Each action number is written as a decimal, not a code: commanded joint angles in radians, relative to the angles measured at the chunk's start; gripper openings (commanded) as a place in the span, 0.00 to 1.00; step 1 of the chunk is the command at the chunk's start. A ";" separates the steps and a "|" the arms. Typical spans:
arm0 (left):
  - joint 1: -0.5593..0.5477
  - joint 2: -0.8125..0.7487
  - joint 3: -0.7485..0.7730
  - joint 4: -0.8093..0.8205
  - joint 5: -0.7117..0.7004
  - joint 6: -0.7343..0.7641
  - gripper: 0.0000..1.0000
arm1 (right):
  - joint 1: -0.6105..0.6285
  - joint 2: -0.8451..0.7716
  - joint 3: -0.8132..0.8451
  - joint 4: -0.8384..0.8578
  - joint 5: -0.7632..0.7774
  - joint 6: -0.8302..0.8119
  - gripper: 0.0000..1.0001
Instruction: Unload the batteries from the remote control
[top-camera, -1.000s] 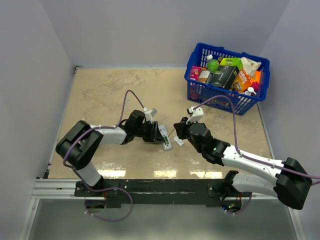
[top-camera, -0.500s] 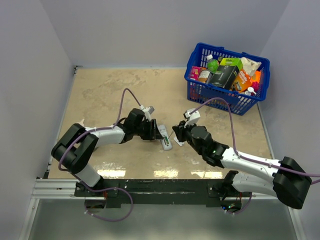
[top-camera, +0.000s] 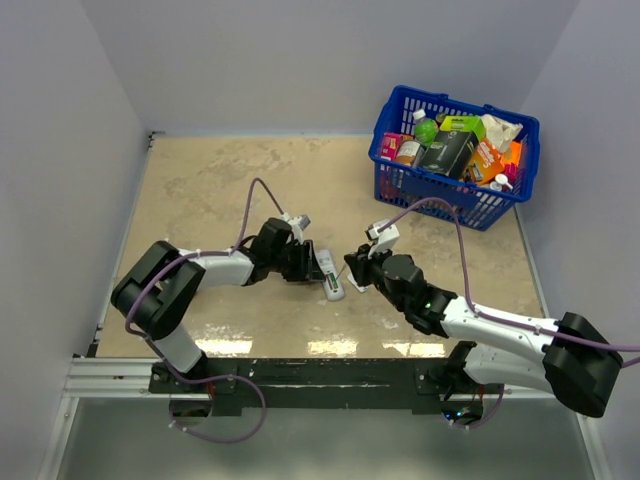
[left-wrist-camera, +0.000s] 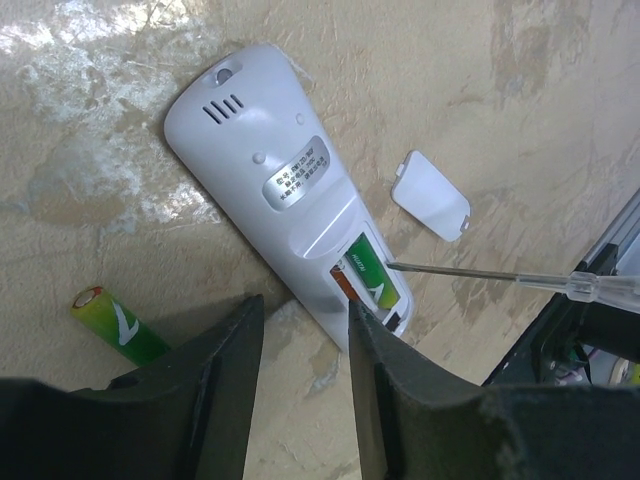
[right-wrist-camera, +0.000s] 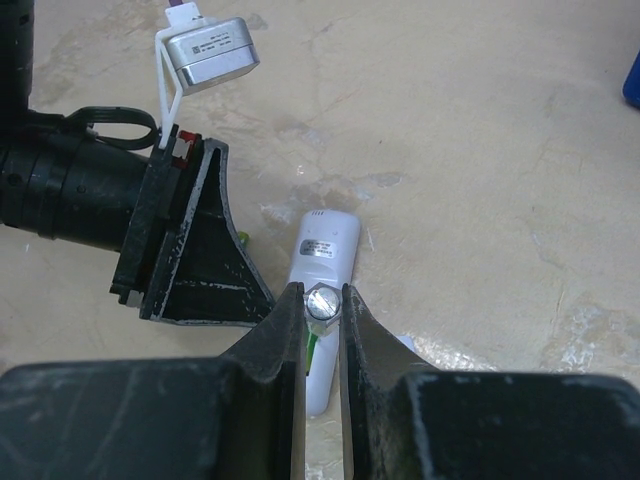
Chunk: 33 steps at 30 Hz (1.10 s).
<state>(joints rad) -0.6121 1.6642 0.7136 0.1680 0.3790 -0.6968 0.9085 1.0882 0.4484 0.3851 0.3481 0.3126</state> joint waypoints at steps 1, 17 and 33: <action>-0.003 0.020 0.030 0.042 0.018 0.002 0.43 | 0.000 -0.011 0.007 0.058 -0.011 -0.017 0.00; -0.003 0.052 0.038 0.050 0.034 0.010 0.39 | 0.001 0.058 -0.025 0.098 -0.009 -0.040 0.00; -0.005 0.055 0.083 -0.001 0.015 0.039 0.35 | 0.004 0.012 -0.011 0.034 -0.014 -0.092 0.00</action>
<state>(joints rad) -0.6121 1.7184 0.7670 0.1482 0.4122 -0.6865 0.9096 1.1210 0.4351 0.4545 0.3401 0.2596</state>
